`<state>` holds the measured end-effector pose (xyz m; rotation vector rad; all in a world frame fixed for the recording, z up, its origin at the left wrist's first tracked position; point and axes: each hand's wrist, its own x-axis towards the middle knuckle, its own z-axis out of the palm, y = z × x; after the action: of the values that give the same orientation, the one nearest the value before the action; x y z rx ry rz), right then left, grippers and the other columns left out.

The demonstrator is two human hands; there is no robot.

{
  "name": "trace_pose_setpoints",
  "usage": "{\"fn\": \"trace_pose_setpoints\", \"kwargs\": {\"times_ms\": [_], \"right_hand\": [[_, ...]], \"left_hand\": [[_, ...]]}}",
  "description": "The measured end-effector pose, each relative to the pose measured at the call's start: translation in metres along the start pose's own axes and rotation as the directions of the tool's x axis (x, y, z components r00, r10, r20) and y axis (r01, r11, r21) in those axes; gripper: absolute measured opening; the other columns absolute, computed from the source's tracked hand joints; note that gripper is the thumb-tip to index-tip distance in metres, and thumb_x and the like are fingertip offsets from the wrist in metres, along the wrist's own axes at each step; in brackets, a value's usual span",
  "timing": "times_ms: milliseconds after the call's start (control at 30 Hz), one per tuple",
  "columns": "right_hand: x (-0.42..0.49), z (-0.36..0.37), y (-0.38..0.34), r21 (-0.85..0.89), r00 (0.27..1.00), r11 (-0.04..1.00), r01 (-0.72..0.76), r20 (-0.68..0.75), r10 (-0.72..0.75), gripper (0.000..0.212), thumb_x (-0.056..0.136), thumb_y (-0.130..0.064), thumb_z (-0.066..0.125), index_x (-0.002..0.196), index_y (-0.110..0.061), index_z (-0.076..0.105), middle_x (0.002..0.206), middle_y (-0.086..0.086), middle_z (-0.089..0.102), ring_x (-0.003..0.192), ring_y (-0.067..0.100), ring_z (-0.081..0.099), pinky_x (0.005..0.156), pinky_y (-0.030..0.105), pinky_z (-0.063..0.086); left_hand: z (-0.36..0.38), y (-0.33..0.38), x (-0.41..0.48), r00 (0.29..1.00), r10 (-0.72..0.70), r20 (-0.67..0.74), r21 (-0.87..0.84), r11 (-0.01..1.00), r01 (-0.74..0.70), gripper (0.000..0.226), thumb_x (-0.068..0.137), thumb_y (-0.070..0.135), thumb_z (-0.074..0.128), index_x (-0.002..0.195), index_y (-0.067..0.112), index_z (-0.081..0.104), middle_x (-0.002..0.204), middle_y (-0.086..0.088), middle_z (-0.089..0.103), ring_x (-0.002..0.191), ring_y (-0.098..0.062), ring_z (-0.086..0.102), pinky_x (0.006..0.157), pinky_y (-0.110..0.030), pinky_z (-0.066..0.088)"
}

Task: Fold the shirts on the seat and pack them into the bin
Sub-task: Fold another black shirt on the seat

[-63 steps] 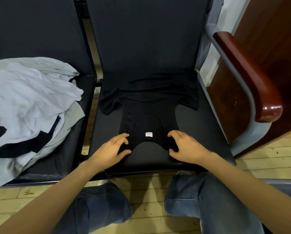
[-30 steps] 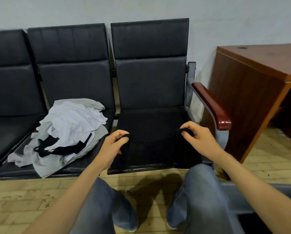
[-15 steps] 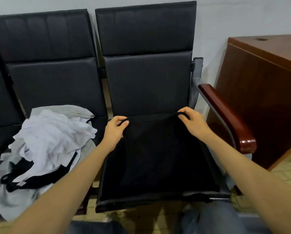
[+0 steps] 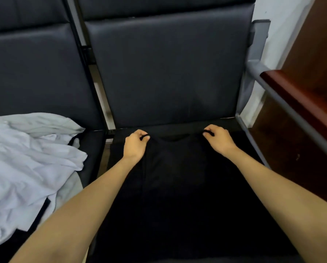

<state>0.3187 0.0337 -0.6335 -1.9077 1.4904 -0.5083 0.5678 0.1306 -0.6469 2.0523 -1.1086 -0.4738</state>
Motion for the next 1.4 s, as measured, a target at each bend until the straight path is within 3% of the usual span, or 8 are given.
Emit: {"fn": "trace_pose_setpoints", "kwargs": {"times_ms": [233, 400, 667, 833, 967, 1133, 1267, 1400], "right_hand": [[0.015, 0.022, 0.011, -0.068, 0.984, 0.985, -0.159, -0.093, 0.153, 0.025, 0.089, -0.032, 0.065, 0.105, -0.012, 0.062, 0.108, 0.008, 0.065, 0.105, 0.026, 0.06, 0.079, 0.03, 0.045], [0.008, 0.02, 0.003, -0.179, 0.988, 0.974, -0.138, -0.092, 0.123, 0.044, 0.09, -0.032, 0.064, 0.123, -0.007, 0.048, 0.124, 0.015, 0.053, 0.113, 0.031, 0.053, 0.08, 0.034, 0.042], [-0.11, 0.01, -0.004, -0.392, 0.97, 0.895, 0.211, -0.028, -0.241, 0.03, 0.096, -0.027, 0.049, 0.121, -0.012, 0.058, 0.123, 0.009, 0.056, 0.121, 0.029, 0.045, 0.095, 0.039, 0.039], [-0.194, 0.019, 0.025, -0.541, 0.946, 0.834, 0.107, 0.313, 0.082, 0.06, 0.1, -0.054, 0.019, 0.153, -0.032, 0.004, 0.161, -0.002, -0.003, 0.147, 0.025, -0.012, 0.112, 0.061, 0.0], [-0.228, 0.009, 0.054, -0.631, 0.947, 0.771, 0.083, 0.29, 0.135, 0.064, 0.093, -0.066, 0.008, 0.148, -0.04, -0.016, 0.158, -0.008, -0.021, 0.143, 0.025, -0.024, 0.107, 0.067, -0.011], [-0.239, -0.004, 0.06, -0.509, 0.96, 0.855, 0.105, 0.276, 0.046, 0.061, 0.098, -0.057, 0.019, 0.152, -0.035, 0.001, 0.161, -0.004, 0.001, 0.147, 0.023, -0.008, 0.113, 0.058, -0.005], [-0.236, -0.014, 0.058, -0.465, 0.991, 0.885, -0.014, -0.125, -0.05, 0.044, 0.099, -0.039, 0.042, 0.134, -0.014, 0.046, 0.133, 0.01, 0.051, 0.128, 0.028, 0.039, 0.105, 0.043, 0.03], [-0.234, -0.022, 0.056, -0.472, 0.996, 0.877, -0.09, -0.049, 0.075, 0.035, 0.093, -0.045, 0.054, 0.109, -0.014, 0.059, 0.113, 0.007, 0.058, 0.115, 0.029, 0.046, 0.093, 0.04, 0.038]], "left_hand": [[0.028, -0.019, 0.011, 0.997, 0.034, -0.066, 0.212, 0.977, -0.019, 0.021, 0.093, 0.02, 0.059, 0.108, 0.007, 0.064, 0.112, -0.013, 0.063, 0.111, -0.028, 0.054, 0.092, -0.036, 0.042], [0.019, -0.008, -0.004, 1.0, -0.021, -0.013, 0.081, 0.996, 0.022, 0.04, 0.091, 0.021, 0.063, 0.124, 0.004, 0.05, 0.126, -0.015, 0.05, 0.118, -0.026, 0.049, 0.097, -0.03, 0.038], [-0.004, -0.013, -0.152, 0.864, 0.46, 0.205, 0.426, 0.753, -0.502, 0.047, 0.092, 0.038, 0.037, 0.105, 0.006, 0.069, 0.115, -0.013, 0.061, 0.106, -0.032, 0.059, 0.094, -0.041, 0.047], [-0.001, -0.021, -0.221, 0.867, 0.105, 0.487, 0.581, 0.702, -0.412, 0.107, 0.063, 0.072, -0.034, 0.152, 0.028, 0.004, 0.16, 0.002, -0.001, 0.147, -0.021, -0.005, 0.116, -0.048, -0.004], [-0.005, -0.029, -0.242, 0.865, 0.023, 0.501, 0.575, 0.739, -0.352, 0.095, 0.062, 0.076, -0.032, 0.147, 0.039, -0.012, 0.157, 0.011, -0.018, 0.144, -0.017, -0.02, 0.11, -0.056, -0.017], [-0.021, -0.027, -0.255, 0.834, -0.03, 0.552, 0.567, 0.746, -0.349, 0.067, 0.088, 0.065, 0.0, 0.149, 0.038, -0.009, 0.157, 0.01, -0.019, 0.143, -0.015, -0.023, 0.11, -0.056, -0.019], [-0.014, -0.01, -0.263, 0.865, 0.106, 0.491, 0.563, 0.719, -0.407, 0.087, 0.078, 0.068, -0.015, 0.152, 0.026, 0.002, 0.16, 0.0, -0.01, 0.144, -0.018, -0.02, 0.11, -0.049, -0.021], [0.002, 0.001, -0.266, 0.869, 0.163, 0.467, 0.535, 0.731, -0.424, 0.058, 0.1, 0.049, 0.014, 0.152, 0.023, 0.01, 0.16, -0.002, 0.0, 0.146, -0.019, -0.013, 0.116, -0.045, -0.013]]}}
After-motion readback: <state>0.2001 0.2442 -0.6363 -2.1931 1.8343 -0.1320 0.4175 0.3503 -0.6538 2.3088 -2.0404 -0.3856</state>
